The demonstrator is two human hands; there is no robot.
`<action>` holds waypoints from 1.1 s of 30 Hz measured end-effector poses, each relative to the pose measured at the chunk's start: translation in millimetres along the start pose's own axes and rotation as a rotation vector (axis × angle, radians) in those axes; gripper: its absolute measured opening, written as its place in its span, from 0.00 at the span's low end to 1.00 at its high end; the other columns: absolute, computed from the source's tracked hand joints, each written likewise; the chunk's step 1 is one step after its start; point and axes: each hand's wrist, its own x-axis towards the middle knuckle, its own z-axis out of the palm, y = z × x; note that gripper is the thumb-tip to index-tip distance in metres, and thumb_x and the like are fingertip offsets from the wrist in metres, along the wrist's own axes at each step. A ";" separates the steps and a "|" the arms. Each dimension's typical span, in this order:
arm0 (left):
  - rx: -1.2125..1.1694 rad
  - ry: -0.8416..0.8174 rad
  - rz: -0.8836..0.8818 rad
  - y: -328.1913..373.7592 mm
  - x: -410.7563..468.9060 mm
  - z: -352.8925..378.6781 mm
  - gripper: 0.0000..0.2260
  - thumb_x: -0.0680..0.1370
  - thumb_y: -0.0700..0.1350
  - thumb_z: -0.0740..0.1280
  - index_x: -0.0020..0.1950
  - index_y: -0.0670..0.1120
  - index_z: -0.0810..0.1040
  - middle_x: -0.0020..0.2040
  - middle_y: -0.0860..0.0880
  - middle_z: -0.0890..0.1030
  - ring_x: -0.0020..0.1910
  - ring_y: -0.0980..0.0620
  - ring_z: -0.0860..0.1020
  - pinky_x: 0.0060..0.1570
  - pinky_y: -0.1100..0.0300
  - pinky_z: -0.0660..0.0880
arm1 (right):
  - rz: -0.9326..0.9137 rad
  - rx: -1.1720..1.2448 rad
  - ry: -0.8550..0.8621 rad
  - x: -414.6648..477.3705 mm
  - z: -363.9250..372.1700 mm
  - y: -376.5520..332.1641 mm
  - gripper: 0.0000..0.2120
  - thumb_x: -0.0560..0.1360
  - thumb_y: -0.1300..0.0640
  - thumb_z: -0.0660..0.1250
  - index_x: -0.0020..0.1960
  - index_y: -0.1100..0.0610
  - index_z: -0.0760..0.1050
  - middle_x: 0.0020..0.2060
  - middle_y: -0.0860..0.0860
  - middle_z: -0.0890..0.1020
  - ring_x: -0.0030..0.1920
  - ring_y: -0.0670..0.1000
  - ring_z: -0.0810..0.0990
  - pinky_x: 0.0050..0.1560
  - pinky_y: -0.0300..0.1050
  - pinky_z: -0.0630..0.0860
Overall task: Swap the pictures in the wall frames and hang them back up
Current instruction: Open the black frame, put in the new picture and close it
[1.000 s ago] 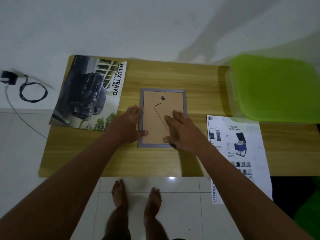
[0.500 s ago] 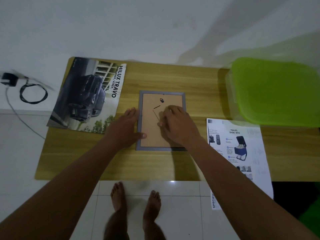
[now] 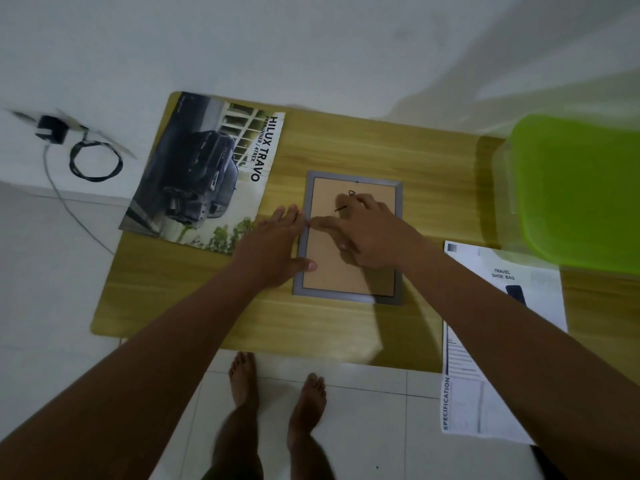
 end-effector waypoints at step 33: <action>-0.068 -0.018 -0.034 2.6 -6.3 -2.5 0.45 0.75 0.60 0.68 0.80 0.49 0.42 0.80 0.50 0.45 0.79 0.49 0.44 0.75 0.50 0.48 | -0.080 -0.035 -0.017 5.8 1.7 5.7 0.32 0.78 0.48 0.61 0.78 0.40 0.51 0.69 0.56 0.64 0.66 0.63 0.65 0.61 0.60 0.73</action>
